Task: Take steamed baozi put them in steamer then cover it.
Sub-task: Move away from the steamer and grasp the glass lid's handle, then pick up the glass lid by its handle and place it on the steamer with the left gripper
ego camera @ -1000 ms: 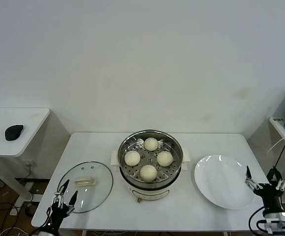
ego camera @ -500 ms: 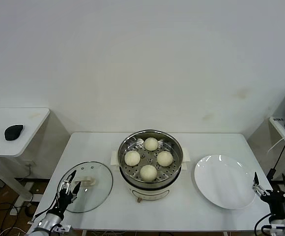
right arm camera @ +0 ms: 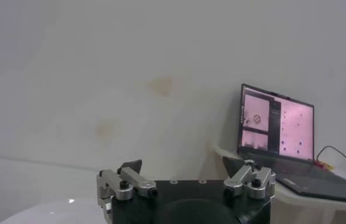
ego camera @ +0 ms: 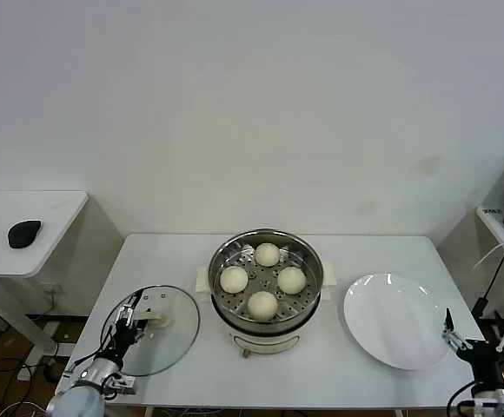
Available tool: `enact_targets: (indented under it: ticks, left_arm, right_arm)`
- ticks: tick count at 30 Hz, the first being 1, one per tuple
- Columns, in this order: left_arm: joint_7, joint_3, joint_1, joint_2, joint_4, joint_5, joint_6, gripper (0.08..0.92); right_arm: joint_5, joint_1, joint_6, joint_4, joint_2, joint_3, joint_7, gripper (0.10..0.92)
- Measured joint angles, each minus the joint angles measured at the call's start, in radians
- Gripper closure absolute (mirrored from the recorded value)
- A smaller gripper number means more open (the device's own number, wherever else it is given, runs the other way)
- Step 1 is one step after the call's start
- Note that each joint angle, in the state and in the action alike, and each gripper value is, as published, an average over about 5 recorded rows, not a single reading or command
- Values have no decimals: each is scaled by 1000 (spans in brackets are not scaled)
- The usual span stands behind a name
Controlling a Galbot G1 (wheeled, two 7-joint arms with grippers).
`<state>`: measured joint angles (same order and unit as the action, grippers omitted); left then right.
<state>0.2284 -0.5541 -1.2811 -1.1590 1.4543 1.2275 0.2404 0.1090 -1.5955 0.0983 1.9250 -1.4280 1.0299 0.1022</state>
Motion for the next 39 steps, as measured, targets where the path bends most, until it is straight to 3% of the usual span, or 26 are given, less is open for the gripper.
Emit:
enact_targets:
  ticks: [12, 23, 31, 39]
  left_arm:
    - [-19, 13, 17, -4, -30, -18, -3, 527]
    - [27, -11, -2, 7, 2, -56, 8, 840]
    - [14, -54, -79, 51, 145, -103, -33, 863]
    - [-95, -135, -165, 137, 350, -190, -129, 863]
  right_arm:
    - [-13, -1, 2, 0, -1, -13, 3, 203]
    - [-27, -9, 8, 13, 1, -26, 5, 203]
    - [-39, -21, 13, 28, 6, -40, 11, 203]
    - [-47, -26, 20, 31, 9, -56, 14, 203]
